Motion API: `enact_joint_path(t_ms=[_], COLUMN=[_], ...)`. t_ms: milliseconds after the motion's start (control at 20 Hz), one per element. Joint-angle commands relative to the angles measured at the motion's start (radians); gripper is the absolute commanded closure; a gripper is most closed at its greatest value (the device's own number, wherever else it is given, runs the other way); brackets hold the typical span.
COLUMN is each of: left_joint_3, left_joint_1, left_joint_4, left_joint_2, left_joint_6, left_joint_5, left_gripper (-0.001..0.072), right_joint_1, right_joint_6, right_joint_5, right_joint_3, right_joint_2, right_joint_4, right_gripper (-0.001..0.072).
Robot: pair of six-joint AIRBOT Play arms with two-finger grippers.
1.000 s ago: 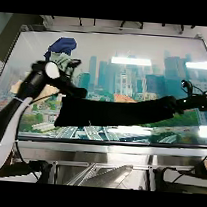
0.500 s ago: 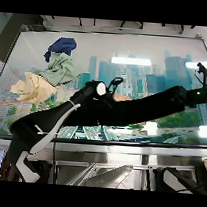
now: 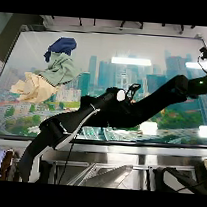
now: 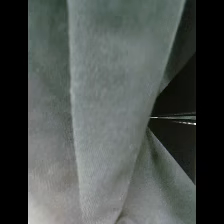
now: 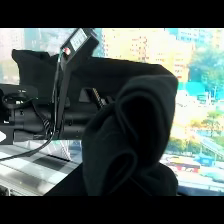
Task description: Fold the shirts.
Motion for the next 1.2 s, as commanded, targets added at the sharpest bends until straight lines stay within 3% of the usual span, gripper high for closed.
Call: enact_joint_path(t_ms=[0, 150, 350, 550, 900, 1050, 1150], left_joint_3=[0.042, -0.031, -0.276, -0.47, -0.569, -0.593, -0.614], left_joint_1=[0.016, 0.079, 0.283, 0.557, 0.917, 0.959, 0.956], left_joint_4=[0.01, 0.208, 0.258, 0.264, 0.261, 0.26, 0.259], left_joint_2=[0.016, 0.156, 0.438, 0.709, 0.924, 0.959, 0.959], left_joint_6=[0.027, 0.086, 0.183, 0.2, 0.213, 0.228, 0.229], left_joint_5=[-0.105, -0.267, -0.39, -0.41, -0.384, -0.368, -0.349], left_gripper=[0.069, 0.069, 0.069, 0.069, 0.069, 0.069, 0.069], right_joint_1=[0.008, 0.034, 0.166, 0.4, 0.786, 0.869, 0.905], right_joint_6=[0.006, 0.0, 0.024, 0.1, 0.245, 0.248, 0.194], right_joint_5=[0.008, 0.007, -0.049, -0.187, -0.564, -0.665, -0.729], right_joint_3=[0.015, 0.015, 0.014, 0.014, 0.014, 0.015, 0.014], right_joint_2=[-0.029, -0.057, -0.103, -0.183, -0.472, -0.601, -0.659], right_joint_4=[-0.001, -0.009, -0.034, -0.034, -0.027, 0.14, 0.29], right_gripper=[0.0689, 0.0689, 0.0688, 0.0688, 0.0688, 0.0687, 0.0687])
